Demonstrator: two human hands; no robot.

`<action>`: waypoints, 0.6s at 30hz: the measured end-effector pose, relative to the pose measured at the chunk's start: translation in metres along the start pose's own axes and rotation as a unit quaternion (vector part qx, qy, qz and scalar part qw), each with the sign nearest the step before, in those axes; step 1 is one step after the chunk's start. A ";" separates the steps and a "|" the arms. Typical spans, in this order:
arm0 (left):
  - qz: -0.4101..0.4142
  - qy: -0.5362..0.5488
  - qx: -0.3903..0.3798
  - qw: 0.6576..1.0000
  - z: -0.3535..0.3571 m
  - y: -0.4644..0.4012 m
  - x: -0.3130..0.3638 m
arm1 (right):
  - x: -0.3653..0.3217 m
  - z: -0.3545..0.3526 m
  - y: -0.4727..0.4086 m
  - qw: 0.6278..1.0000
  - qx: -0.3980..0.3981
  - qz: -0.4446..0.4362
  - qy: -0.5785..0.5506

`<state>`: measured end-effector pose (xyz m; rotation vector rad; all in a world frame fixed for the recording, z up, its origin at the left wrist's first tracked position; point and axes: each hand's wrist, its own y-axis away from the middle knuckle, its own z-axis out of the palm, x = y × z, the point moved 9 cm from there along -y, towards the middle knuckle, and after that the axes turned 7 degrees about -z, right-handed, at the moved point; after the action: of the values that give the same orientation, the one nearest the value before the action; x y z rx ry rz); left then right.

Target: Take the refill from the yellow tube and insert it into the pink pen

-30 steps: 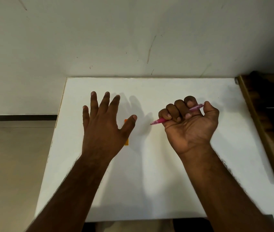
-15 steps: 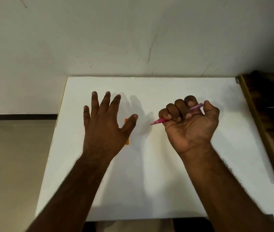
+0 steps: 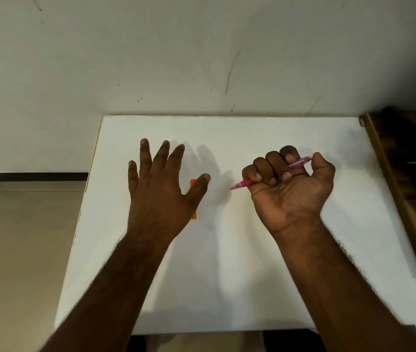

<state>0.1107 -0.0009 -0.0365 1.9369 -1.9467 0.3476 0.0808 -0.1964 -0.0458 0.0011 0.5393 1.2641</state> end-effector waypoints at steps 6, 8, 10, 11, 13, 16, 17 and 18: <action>-0.002 0.004 -0.002 1.000 0.000 0.000 -0.001 | 0.000 0.001 0.000 1.000 0.001 -0.005 0.004; -0.002 0.004 -0.003 1.000 0.000 0.000 -0.001 | 0.000 0.001 0.000 1.000 0.001 -0.004 0.004; -0.001 0.003 -0.006 1.000 0.001 0.000 -0.001 | 0.000 0.001 0.001 1.000 0.000 -0.003 0.005; 0.000 0.002 -0.007 1.000 0.001 -0.001 -0.001 | 0.000 0.001 0.001 1.000 0.000 -0.004 0.006; 0.001 -0.001 -0.008 1.000 0.000 -0.002 -0.001 | 0.000 0.001 0.000 1.000 0.002 -0.004 0.008; 0.002 0.000 -0.008 1.000 0.000 -0.002 -0.001 | 0.000 0.002 0.000 1.000 0.001 -0.004 0.009; 0.002 0.000 -0.007 1.000 0.000 -0.002 -0.001 | 0.000 0.002 0.000 1.000 0.000 -0.003 0.008; 0.002 0.001 -0.006 1.000 0.001 -0.001 -0.001 | 0.000 0.003 0.000 1.000 -0.001 -0.002 0.008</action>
<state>0.1120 -0.0003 -0.0376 1.9240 -1.9482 0.3390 0.0815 -0.1956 -0.0435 -0.0123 0.5521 1.2610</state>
